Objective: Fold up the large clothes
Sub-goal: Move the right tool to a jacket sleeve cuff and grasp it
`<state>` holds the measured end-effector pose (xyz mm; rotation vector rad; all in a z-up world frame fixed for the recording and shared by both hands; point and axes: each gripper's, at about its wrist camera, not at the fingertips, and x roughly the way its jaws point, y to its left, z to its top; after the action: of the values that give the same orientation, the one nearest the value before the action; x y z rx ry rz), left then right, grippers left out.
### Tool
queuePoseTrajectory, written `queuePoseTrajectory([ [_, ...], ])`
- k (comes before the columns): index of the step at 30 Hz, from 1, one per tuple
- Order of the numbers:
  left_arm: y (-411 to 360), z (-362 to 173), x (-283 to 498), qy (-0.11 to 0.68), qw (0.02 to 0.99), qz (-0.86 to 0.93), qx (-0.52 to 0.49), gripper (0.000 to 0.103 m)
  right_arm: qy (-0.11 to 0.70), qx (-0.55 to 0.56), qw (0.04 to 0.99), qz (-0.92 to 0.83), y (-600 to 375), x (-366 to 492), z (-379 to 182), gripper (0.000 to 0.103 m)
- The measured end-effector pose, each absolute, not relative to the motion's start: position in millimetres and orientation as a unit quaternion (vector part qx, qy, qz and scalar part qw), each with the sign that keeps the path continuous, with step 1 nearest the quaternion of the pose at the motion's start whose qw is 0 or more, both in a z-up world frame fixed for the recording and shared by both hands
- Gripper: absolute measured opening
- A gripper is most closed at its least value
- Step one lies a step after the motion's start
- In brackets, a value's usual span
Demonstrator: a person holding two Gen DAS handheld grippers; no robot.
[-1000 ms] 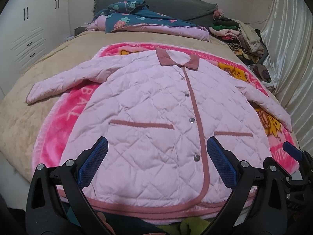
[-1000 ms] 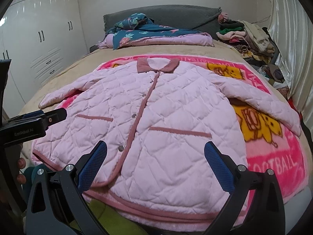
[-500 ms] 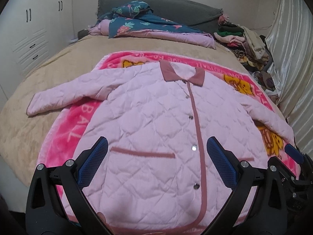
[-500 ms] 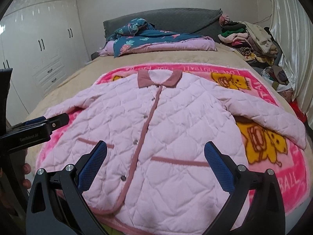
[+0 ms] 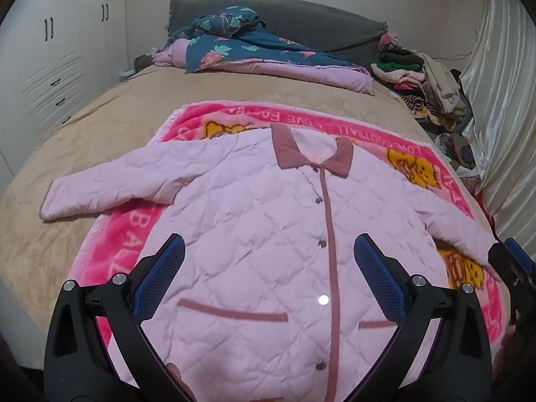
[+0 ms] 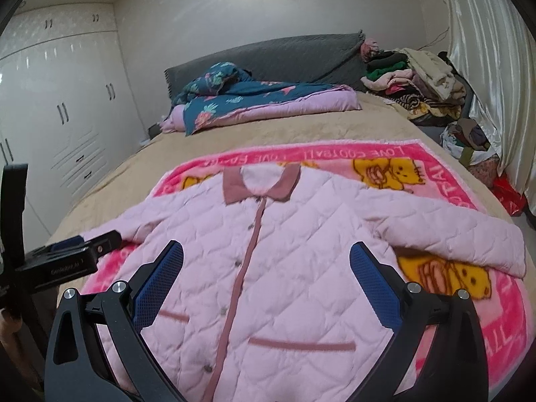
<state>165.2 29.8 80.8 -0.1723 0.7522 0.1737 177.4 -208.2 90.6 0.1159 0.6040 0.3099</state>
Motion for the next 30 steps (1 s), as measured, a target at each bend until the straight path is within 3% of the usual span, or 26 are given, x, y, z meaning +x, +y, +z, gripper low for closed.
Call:
queuePoseTrajectory([
  [18, 0, 108, 254, 0.357, 0.926, 0.067, -0.101, 0.095, 0.294, 0.135, 0.944, 0.066, -287, 264, 103, 0.099],
  [30, -15, 64, 305, 0.372, 0.919, 0.077, -0.106, 0.095, 0.305, 0.197, 0.931, -0.039, -370, 301, 58, 0.099],
])
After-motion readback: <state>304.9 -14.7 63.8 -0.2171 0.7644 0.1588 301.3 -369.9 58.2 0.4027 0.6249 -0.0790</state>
